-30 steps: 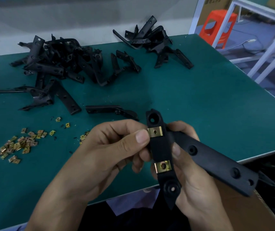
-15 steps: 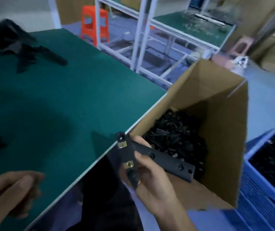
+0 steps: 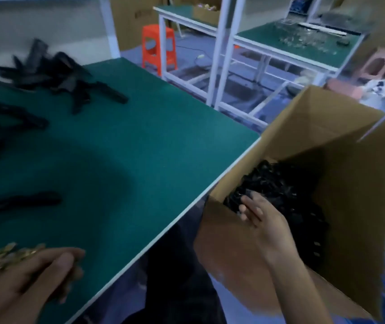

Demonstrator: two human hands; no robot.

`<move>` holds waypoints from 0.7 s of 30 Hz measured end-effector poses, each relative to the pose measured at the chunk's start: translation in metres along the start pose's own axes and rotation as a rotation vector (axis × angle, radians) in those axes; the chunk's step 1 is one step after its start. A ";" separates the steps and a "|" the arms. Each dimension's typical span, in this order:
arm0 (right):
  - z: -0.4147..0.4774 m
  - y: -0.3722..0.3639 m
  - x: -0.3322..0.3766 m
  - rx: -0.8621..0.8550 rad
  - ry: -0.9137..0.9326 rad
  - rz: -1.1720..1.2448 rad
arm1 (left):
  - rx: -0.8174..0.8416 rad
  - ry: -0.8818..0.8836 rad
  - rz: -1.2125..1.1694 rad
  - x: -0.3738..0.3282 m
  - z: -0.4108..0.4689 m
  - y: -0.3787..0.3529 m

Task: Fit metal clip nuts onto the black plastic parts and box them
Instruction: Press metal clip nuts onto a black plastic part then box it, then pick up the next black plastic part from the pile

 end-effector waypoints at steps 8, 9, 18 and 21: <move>-0.094 -0.184 -0.090 0.799 0.194 -0.450 | -0.529 -0.274 0.400 -0.005 0.016 0.080; -0.104 -0.200 -0.103 0.858 0.220 -0.508 | -0.570 -0.289 0.476 -0.007 0.026 0.089; -0.118 -0.222 -0.152 0.896 0.405 -0.749 | -0.285 -0.398 0.913 -0.019 0.099 0.090; -0.117 -0.223 -0.151 0.883 0.387 -0.734 | -0.393 -0.515 0.619 -0.032 0.096 0.087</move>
Point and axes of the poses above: each hand's wrist, its own z-axis towards the middle knuckle, its own y-axis out of the back of the hand, x = y × z, the point moved 3 cm from there along z, towards the middle knuckle, and after that the axes turned 1 degree about -x, right-handed, at the moved point
